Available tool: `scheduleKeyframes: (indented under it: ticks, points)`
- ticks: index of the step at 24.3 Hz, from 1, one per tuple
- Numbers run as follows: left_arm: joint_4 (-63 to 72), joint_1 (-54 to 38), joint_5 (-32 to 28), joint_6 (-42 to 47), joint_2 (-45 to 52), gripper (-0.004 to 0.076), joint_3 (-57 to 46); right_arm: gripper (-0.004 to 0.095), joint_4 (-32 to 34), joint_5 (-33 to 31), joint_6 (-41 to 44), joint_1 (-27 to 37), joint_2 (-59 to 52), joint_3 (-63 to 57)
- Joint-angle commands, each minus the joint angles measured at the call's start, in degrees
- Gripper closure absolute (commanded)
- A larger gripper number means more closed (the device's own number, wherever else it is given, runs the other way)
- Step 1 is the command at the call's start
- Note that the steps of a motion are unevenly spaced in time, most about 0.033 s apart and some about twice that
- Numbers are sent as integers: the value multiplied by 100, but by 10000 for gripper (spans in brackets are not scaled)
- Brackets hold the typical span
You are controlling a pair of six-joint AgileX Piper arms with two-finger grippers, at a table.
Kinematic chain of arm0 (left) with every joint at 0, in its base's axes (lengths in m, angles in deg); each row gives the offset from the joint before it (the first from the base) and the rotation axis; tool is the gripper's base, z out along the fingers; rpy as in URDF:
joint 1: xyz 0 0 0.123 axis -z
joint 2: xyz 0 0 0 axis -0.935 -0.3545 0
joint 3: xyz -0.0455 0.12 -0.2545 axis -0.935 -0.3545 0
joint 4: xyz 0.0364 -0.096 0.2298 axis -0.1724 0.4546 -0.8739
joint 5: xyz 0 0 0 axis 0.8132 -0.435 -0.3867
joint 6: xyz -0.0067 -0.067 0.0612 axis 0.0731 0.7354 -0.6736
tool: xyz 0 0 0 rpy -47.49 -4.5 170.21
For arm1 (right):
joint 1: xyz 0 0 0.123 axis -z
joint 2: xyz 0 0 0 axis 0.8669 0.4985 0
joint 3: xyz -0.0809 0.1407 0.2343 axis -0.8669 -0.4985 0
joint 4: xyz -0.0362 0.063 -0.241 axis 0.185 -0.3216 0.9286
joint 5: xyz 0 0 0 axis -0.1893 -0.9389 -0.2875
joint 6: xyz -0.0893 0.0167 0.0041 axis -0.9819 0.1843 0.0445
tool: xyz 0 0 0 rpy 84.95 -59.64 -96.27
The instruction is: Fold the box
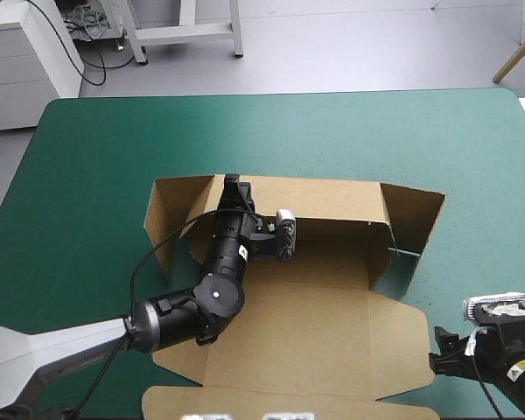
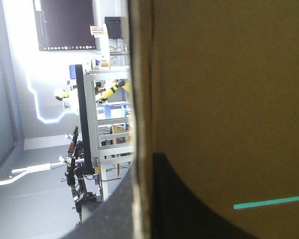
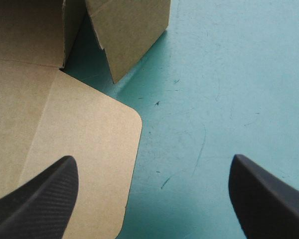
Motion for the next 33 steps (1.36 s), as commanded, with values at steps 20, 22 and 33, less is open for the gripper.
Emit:
scheduleKeyframes:
  ticks: [20, 22, 33]
  points:
    - [-206, 36, 123, 91, 239, 734, 116, 203, -508, 581, -245, 44, 3474, 3884]
    - [-206, 36, 123, 91, 239, 734, 116, 203, -593, 657, -338, 44, 3849, 4180]
    - [-206, 36, 123, 181, 239, 734, 116, 211, -842, 695, -338, 44, 5995, 5467]
